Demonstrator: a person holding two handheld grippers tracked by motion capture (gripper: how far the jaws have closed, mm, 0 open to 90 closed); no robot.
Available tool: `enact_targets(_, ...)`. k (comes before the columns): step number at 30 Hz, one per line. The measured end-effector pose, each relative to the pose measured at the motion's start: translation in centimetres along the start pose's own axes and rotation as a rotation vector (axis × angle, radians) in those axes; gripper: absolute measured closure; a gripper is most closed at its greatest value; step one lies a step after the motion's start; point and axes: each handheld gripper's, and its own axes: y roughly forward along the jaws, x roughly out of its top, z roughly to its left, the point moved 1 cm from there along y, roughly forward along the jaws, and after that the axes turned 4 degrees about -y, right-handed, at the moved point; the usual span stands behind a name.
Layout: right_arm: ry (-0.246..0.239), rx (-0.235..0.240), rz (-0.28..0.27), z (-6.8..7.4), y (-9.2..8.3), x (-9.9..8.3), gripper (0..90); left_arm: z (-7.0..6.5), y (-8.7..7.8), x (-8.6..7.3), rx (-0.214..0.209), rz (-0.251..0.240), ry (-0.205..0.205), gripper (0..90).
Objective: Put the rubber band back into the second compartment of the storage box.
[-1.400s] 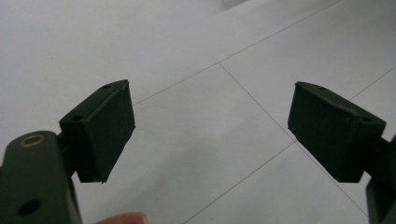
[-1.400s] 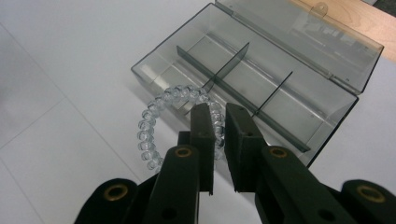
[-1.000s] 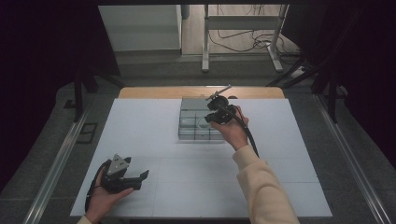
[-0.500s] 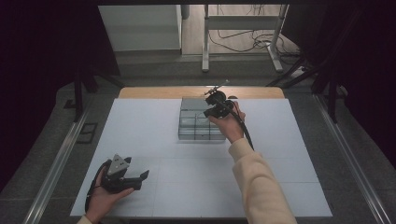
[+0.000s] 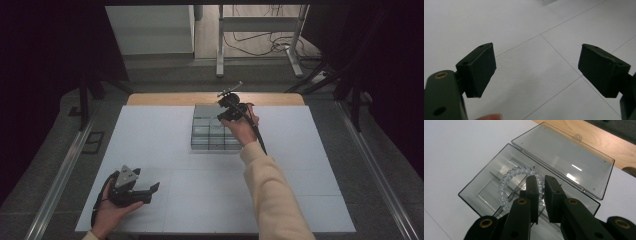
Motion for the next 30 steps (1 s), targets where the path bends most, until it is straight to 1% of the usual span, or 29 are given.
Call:
enact_targets(2, 0.02, 0.004, 0.001, -0.3, 0.2, 0.2, 80.8, 0.0, 0.0, 0.0, 0.0, 0.0, 0.0, 15.1)
enact_targets(4, 0.027, 0.0, 0.004, -0.5, 0.5, 0.5, 80.8, 0.0, 0.0, 0.0, 0.0, -0.001, 0.0, 15.1)
enact_targets(9, 0.033, -0.002, 0.009, -0.8, 0.9, 1.1, 80.8, 0.0, 0.0, 0.0, -0.001, 0.0, 0.0, 15.1)
enact_targets(14, 0.049, -0.008, 0.017, -1.1, 1.9, 1.9, 80.8, 0.1, 0.0, 0.0, -0.001, -0.001, -0.001, 15.1)
enact_targets(19, 0.07, -0.016, 0.017, -1.8, 2.7, 2.1, 80.8, 0.1, 0.0, 0.0, 0.0, -0.002, -0.002, 15.1)
enact_targets(22, 0.084, -0.012, 0.014, -2.0, 3.0, 2.2, 80.8, 0.1, 0.0, 0.0, 0.001, -0.002, -0.001, 15.1)
enact_targets(30, 0.088, -0.01, 0.019, -2.2, 3.0, 2.1, 80.8, 0.1, 0.0, 0.0, 0.001, -0.001, 0.0, 15.1)
